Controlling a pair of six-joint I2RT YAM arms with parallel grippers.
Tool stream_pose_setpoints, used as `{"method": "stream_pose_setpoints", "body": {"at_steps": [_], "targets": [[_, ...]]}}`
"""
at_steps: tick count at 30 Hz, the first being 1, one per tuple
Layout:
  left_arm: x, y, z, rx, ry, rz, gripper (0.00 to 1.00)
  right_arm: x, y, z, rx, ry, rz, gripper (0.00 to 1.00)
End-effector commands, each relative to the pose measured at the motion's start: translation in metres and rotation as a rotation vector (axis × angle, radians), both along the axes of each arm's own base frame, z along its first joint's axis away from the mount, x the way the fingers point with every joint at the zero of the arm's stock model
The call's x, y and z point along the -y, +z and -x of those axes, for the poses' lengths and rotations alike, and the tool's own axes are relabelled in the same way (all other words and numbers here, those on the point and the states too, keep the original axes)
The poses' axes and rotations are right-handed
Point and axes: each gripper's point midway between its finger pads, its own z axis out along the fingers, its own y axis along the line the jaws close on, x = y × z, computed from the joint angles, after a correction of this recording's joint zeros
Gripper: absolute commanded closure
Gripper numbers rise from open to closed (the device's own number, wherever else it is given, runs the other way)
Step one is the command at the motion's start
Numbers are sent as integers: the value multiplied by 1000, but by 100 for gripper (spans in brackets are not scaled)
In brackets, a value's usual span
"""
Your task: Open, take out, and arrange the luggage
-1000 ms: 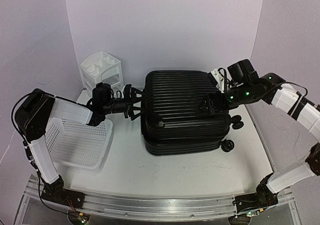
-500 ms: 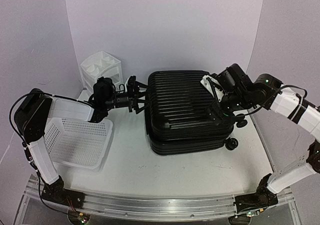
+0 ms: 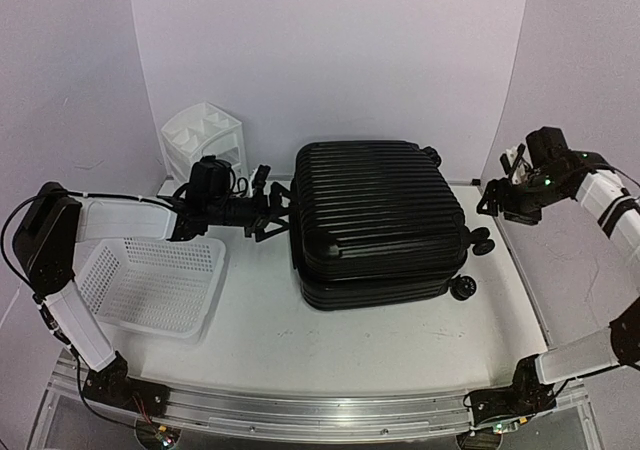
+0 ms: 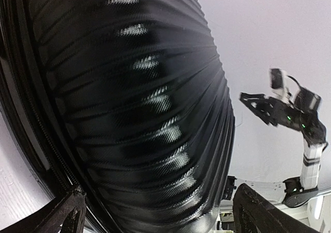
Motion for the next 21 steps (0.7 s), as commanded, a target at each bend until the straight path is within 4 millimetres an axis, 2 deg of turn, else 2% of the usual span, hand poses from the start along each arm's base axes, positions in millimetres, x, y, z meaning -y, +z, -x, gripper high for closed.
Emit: {"method": "stream_pose_setpoints", "body": {"at_steps": [1,7,9,13,15,18,21], "targets": [[13,23,4,86,-28,9,1,-15,-23,-1,-122,-118,-329,32],[26,15,11,67,-72,6,1,-12,-49,1,-145,-189,-365,36],[31,15,12,64,-88,10,0,-8,-60,3,-150,-222,-364,41],[46,25,16,72,-143,37,1,3,-92,8,-176,-314,-354,49],[53,37,19,83,-169,59,1,12,-110,11,-211,-357,-378,52],[64,63,23,121,-199,98,1,7,-129,16,-258,-351,-416,53],[77,95,28,175,-235,147,1,2,-137,19,-266,-333,-437,53]]}}
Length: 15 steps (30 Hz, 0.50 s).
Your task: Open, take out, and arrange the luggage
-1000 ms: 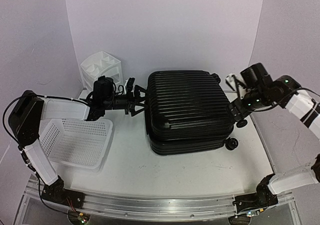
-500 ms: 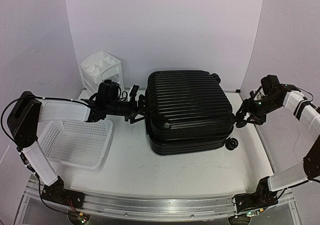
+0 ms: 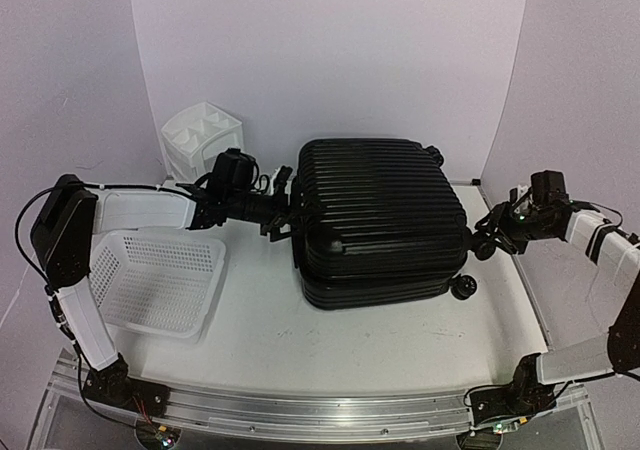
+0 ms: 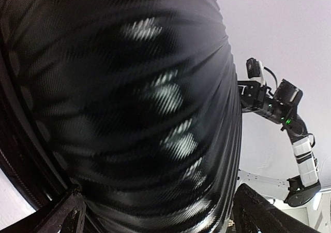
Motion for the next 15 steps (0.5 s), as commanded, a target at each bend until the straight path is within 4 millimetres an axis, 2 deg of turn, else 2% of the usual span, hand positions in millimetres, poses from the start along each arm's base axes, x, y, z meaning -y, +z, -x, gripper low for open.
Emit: {"method": "stream_pose_setpoints", "body": {"at_steps": [1,4,8,11,15], "targets": [[45,115,21,233,-157,230,1,-8,-57,30,-189,-1,-53,53],[57,150,29,294,-175,281,0,-10,-54,33,-167,33,-46,52],[76,181,37,343,-201,332,1,-14,-58,41,-169,52,-58,52],[86,188,38,343,-212,351,1,-12,-65,45,-183,47,-49,51],[94,189,42,344,-215,355,1,-2,-73,45,-182,-11,-15,50]]}}
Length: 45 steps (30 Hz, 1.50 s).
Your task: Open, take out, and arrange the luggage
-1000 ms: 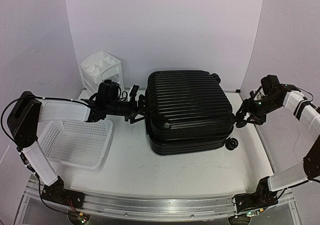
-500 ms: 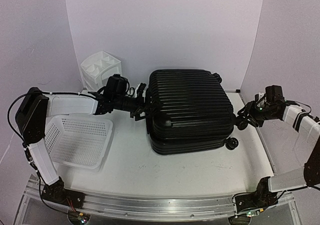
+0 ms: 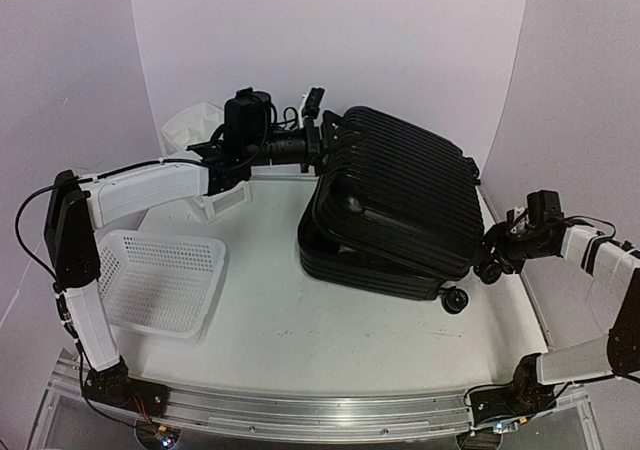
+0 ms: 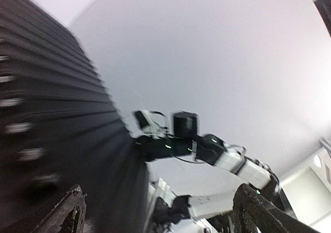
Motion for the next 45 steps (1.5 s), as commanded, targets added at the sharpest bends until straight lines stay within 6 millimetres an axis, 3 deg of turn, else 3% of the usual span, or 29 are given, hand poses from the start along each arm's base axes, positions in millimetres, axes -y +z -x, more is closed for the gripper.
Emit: {"method": "stream_pose_setpoints", "body": {"at_steps": [1,6,9,17,21,24,27,30,31,34,36,38,39,41,45], "targets": [[36,17,52,42,-176,61,1,-8,-34,28,-135,10,-5,50],[37,14,56,39,-177,54,1,-3,-46,28,-148,-13,8,50],[18,4,48,75,-113,13,1,1,-52,28,-160,-15,27,50],[-64,-82,-3,-38,142,-185,5,8,-69,32,-192,-17,40,50],[-81,-126,-15,-136,196,-248,6,7,-58,25,-159,-2,40,50],[-85,-143,-16,-174,210,-271,2,0,-41,18,-114,45,14,47],[-89,-142,-16,-107,216,-291,1,4,-15,18,-86,96,81,40],[-93,-138,-16,-75,206,-291,0,24,31,27,-49,83,234,26],[-97,-136,-17,-69,212,-288,0,32,58,26,2,73,293,22],[-115,-126,-25,-37,250,-281,0,40,107,30,73,100,406,17],[-125,-119,-34,-31,241,-264,0,23,128,27,126,203,464,12],[-121,-121,-39,-48,180,-247,1,-6,143,22,198,338,593,5],[-119,-122,-42,-56,158,-241,1,-31,151,22,245,427,655,3],[-114,-125,-46,-64,136,-239,5,-50,164,18,283,481,721,2],[-105,-131,-54,-70,105,-237,6,-84,166,10,280,530,611,2]]}}
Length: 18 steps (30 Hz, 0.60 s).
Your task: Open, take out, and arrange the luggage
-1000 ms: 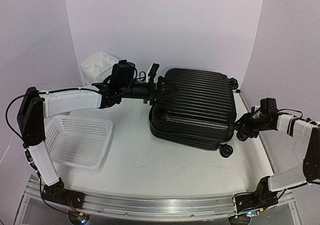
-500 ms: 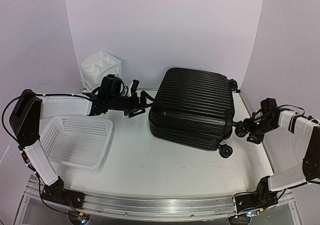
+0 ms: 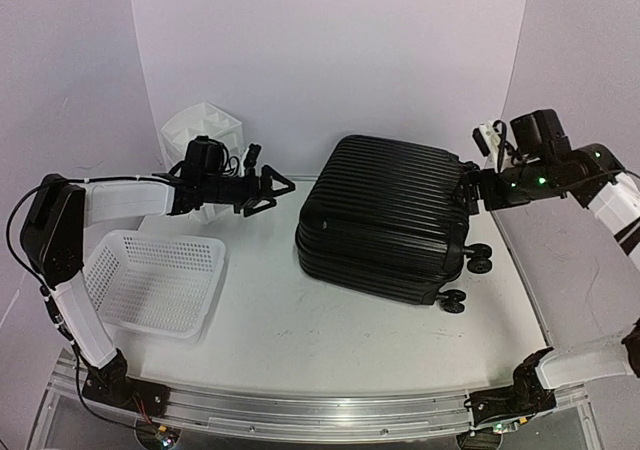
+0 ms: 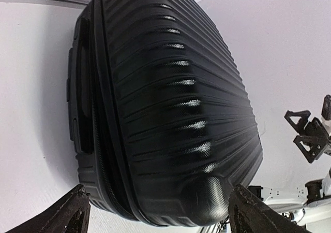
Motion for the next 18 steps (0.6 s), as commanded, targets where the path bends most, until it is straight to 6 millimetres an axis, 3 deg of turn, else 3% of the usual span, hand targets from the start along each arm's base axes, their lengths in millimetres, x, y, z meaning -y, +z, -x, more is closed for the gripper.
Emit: {"method": "stream_pose_setpoints", "body": {"at_steps": [1,3,4,6,8,11,14,18], "targets": [[25,20,1,53,-131,57,3,-14,-19,-13,-92,4,16,2],[42,20,10,54,-225,81,1,-32,-27,-17,-151,-15,-105,2],[49,20,13,60,-253,85,1,-29,-32,-24,-172,-82,-130,2],[62,20,23,61,-293,89,1,-9,-42,-39,-217,-215,-198,2],[72,18,35,74,-312,77,1,11,-50,-61,-253,-313,-375,2],[83,12,51,68,-333,65,1,15,-53,-89,-254,-294,-514,2],[100,6,70,34,-374,65,4,16,-61,-118,-291,-270,-534,2],[141,9,112,50,-422,50,6,0,-57,-142,-303,-123,-548,2]]}}
